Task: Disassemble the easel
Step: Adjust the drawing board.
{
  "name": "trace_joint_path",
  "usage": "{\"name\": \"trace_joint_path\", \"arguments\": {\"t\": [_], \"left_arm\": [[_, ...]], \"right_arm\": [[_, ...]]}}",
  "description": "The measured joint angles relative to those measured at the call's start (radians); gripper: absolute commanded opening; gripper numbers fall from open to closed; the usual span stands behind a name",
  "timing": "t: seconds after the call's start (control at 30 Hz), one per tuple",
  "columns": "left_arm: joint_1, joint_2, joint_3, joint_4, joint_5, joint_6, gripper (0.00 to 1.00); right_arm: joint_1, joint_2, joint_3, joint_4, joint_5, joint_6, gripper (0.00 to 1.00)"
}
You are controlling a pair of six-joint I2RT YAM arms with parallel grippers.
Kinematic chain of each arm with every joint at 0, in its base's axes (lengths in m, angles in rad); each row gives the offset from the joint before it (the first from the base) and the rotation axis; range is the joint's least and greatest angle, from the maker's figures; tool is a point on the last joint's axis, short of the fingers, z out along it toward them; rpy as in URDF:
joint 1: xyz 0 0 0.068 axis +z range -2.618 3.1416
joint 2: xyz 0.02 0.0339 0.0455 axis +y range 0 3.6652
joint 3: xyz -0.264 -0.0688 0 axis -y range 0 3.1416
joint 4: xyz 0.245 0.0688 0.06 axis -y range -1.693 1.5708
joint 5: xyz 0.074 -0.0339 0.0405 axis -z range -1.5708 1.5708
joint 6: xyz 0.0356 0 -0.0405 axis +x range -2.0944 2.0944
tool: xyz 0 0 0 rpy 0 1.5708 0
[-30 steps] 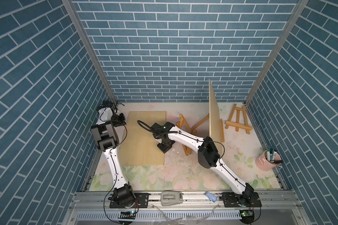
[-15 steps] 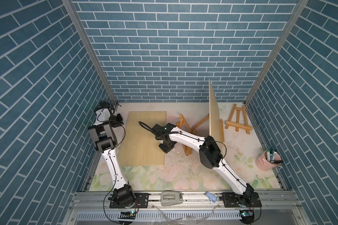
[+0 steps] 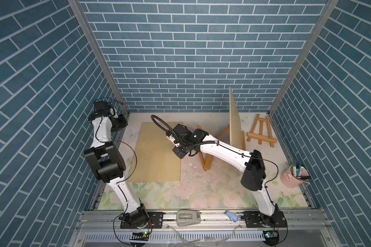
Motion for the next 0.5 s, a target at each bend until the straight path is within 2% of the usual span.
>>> {"name": "trace_joint_path", "arguments": {"t": [0.13, 0.23, 0.37, 0.5], "left_arm": [[-0.033, -0.143, -0.1, 0.005, 0.02, 0.0, 0.28], [-0.087, -0.25, -0.188, 0.012, 0.03, -0.001, 0.3], [-0.212, -0.418, -0.336, 0.04, 0.042, -0.018, 0.32], [-0.362, -0.586, -0.499, 0.116, 0.064, -0.058, 0.39]], "right_arm": [[0.0, -0.142, -0.056, 0.085, -0.04, -0.043, 0.19], [-0.006, -0.23, -0.075, 0.136, -0.043, -0.057, 0.23], [-0.04, -0.332, -0.095, 0.167, 0.021, -0.058, 0.3], [-0.119, -0.428, -0.13, 0.183, 0.078, -0.035, 0.33]]}}
